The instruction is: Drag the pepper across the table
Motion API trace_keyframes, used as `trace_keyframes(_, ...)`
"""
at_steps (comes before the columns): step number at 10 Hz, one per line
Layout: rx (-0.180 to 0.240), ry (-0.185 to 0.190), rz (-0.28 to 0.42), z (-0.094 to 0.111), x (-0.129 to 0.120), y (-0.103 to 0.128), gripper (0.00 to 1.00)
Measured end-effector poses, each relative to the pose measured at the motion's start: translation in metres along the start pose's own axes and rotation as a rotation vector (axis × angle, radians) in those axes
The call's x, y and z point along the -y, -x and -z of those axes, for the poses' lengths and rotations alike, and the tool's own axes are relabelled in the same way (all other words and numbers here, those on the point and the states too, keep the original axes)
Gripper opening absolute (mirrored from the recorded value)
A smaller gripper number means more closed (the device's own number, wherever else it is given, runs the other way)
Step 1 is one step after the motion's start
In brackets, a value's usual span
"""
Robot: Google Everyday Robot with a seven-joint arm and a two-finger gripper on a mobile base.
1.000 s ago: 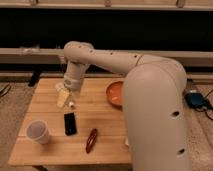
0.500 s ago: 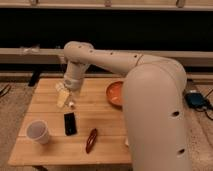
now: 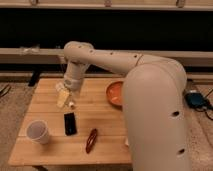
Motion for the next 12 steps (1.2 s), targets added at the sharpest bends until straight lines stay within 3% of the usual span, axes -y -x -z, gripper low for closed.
trace_keyframes(7, 0.001, -0.004, -0.004, -0.002, -0.001, -0.003, 0.8)
trace_keyframes(9, 0.004, -0.056, -0.025, -0.011, -0.011, -0.014, 0.8)
trace_keyframes(11, -0.023, -0.098, -0.05, -0.02, -0.016, -0.027, 0.8)
trace_keyframes(12, -0.043, -0.113, -0.084, -0.03, -0.015, -0.044, 0.8)
